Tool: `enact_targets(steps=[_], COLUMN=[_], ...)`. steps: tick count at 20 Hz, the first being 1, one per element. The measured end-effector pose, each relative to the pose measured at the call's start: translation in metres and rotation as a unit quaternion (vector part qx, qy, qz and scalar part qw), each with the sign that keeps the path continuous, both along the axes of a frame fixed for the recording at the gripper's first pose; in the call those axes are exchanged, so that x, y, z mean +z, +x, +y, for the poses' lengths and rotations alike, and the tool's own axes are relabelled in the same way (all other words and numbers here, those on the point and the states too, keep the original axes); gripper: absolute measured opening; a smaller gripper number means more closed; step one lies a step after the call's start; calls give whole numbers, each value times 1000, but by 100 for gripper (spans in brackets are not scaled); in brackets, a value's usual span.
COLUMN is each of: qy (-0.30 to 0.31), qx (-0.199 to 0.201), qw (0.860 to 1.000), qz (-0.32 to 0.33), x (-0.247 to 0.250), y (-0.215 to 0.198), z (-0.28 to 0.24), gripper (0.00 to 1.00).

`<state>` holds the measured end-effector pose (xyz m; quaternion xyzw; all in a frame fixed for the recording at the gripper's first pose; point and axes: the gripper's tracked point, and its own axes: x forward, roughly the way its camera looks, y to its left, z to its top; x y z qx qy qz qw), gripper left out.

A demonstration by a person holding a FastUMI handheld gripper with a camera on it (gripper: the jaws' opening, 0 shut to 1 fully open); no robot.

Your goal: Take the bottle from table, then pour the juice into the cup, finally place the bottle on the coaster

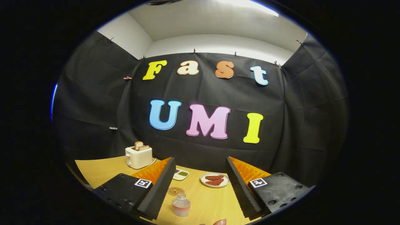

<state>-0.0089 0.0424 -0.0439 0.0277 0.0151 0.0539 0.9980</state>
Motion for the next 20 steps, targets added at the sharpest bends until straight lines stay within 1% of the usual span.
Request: enact_targets(steps=[11, 16, 20], qy=[21, 28, 33], qx=[37, 43, 38], qw=[997, 995, 993], qz=[63, 89, 104], x=[-133, -191, -229], y=[-8, -5, 5], z=[37, 55, 61], gripper=[97, 97, 97])
